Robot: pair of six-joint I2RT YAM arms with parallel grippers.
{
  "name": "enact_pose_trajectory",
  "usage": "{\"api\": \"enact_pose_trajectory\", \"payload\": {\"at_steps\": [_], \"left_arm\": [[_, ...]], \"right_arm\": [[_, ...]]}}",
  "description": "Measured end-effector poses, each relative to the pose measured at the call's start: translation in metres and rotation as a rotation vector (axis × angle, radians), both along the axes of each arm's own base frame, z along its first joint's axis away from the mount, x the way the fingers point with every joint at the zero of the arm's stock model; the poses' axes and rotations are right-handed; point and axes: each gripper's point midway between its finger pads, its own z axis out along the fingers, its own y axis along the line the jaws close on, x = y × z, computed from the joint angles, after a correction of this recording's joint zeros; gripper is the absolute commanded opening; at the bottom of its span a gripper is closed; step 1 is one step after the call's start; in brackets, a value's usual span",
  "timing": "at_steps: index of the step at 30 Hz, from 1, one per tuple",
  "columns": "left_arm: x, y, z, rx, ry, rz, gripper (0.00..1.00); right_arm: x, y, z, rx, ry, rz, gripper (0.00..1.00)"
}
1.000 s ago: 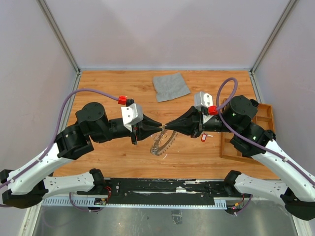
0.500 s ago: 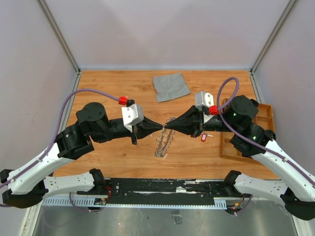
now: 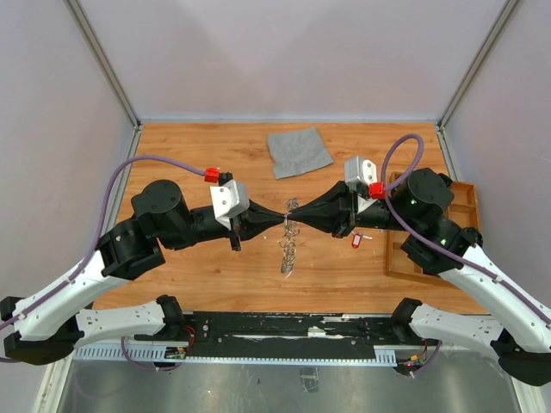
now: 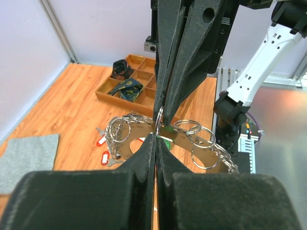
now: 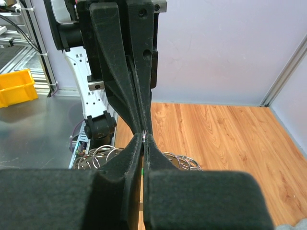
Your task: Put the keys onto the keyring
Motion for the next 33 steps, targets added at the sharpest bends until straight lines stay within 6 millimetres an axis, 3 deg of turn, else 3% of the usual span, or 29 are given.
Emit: {"api": "enact_pose_trajectory", "payload": {"at_steps": [16,23,33], "left_arm": [[0.000,-0.002,0.000,-0.008,-0.003,-0.002,0.01],[0.000,-0.002,0.005,-0.030,-0.005,-0.002,0.23],[-0.007,0.009,0.024,-0.101,-0.028,-0.002,0.30]], "right_arm": [[0.006,0.004,0.007,0.095,0.020,-0.023,0.01],[0.007,0.004,0.010,0.120,0.026,-0.025,0.00],[-0.001,-0.002,0.016,0.134,-0.001,-0.007,0.01]]}}
